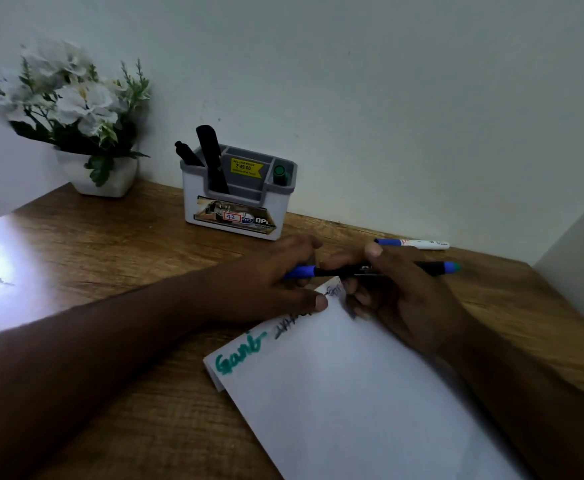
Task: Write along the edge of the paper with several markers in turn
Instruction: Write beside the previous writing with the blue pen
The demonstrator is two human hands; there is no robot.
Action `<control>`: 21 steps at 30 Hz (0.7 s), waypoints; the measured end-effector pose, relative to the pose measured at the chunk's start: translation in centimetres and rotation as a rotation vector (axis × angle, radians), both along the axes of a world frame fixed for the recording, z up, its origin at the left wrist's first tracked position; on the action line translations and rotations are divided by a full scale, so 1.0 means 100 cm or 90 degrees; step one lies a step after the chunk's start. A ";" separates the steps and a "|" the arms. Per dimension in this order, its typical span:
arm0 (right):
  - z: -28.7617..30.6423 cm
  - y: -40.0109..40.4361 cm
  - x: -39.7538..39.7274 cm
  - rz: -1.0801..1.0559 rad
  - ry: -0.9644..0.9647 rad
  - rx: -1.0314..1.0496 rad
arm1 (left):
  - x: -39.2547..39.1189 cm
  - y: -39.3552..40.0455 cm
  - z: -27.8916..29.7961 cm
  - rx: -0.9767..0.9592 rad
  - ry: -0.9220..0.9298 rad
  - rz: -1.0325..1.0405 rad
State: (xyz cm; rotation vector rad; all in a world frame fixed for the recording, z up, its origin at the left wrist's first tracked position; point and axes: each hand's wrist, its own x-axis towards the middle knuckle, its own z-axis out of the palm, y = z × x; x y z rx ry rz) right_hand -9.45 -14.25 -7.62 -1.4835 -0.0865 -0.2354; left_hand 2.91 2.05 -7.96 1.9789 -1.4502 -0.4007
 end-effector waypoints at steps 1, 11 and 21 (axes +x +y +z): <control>0.000 0.002 0.001 -0.015 -0.002 -0.019 | -0.002 0.000 0.001 -0.006 0.002 -0.017; 0.001 -0.005 0.005 -0.043 0.007 0.050 | 0.001 -0.001 -0.002 -0.079 -0.057 0.068; -0.003 -0.005 0.007 -0.077 0.027 0.047 | 0.000 -0.004 -0.006 -0.129 -0.110 0.129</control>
